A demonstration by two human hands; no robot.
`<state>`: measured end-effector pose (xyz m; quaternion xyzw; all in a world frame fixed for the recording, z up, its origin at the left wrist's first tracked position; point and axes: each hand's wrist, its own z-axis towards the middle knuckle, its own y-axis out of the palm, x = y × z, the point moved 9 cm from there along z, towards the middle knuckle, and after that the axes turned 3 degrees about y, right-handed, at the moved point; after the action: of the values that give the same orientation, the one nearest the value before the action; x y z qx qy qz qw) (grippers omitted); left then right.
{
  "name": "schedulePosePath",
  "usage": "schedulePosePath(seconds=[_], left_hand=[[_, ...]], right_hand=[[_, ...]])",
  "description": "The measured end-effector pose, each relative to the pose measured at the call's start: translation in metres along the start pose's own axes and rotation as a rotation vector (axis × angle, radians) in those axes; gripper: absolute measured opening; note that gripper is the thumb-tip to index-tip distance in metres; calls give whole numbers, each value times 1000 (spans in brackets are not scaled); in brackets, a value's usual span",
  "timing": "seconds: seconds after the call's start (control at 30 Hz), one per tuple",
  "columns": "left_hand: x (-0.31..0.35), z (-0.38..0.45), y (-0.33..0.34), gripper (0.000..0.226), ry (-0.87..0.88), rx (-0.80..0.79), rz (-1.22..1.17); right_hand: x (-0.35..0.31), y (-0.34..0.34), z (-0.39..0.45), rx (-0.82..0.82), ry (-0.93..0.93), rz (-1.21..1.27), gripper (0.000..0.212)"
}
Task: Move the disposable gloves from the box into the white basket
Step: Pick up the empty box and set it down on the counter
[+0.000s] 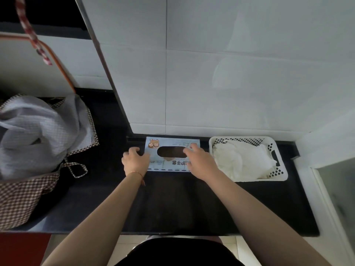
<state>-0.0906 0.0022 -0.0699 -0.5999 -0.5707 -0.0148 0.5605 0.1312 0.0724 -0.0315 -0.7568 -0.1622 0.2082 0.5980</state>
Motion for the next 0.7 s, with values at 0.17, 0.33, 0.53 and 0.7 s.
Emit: schedulePosePath(seconds=[0.17,0.33,0.53,0.7], left_hand=[[82,-34,45,11,320,-125,45],[108,-73,118,35,358,-431,289],[113,-89,137,48,320,-502,372],[109,-87,138,52,323,-528,371]], right_hand=[[98,-38,-43,288,541,286,27],[180,15,-122,-172,1141,659,31],[158,60,-154,-544,1227,1139,33],[136,74,-138,-277,1284,1640,22]])
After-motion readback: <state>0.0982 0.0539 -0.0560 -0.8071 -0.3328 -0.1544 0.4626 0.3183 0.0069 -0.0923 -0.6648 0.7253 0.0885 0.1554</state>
